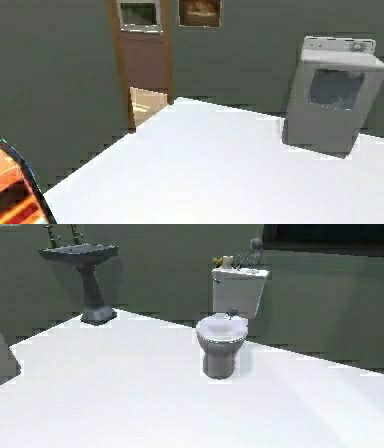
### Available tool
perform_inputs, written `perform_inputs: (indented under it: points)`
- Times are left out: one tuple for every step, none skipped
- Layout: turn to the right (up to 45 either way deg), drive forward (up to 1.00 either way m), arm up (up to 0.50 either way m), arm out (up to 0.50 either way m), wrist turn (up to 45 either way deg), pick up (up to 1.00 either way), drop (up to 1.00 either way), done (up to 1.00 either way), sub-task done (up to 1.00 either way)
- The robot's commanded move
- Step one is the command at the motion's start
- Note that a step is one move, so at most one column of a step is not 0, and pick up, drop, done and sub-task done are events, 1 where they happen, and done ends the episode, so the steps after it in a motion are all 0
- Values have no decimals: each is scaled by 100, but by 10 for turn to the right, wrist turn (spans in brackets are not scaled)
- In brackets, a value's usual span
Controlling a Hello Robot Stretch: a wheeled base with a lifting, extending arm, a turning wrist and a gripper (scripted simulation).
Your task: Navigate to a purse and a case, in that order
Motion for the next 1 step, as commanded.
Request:
perform_inputs:
  points:
    - [0, 100, 0, 0, 0, 0, 0, 0, 0]
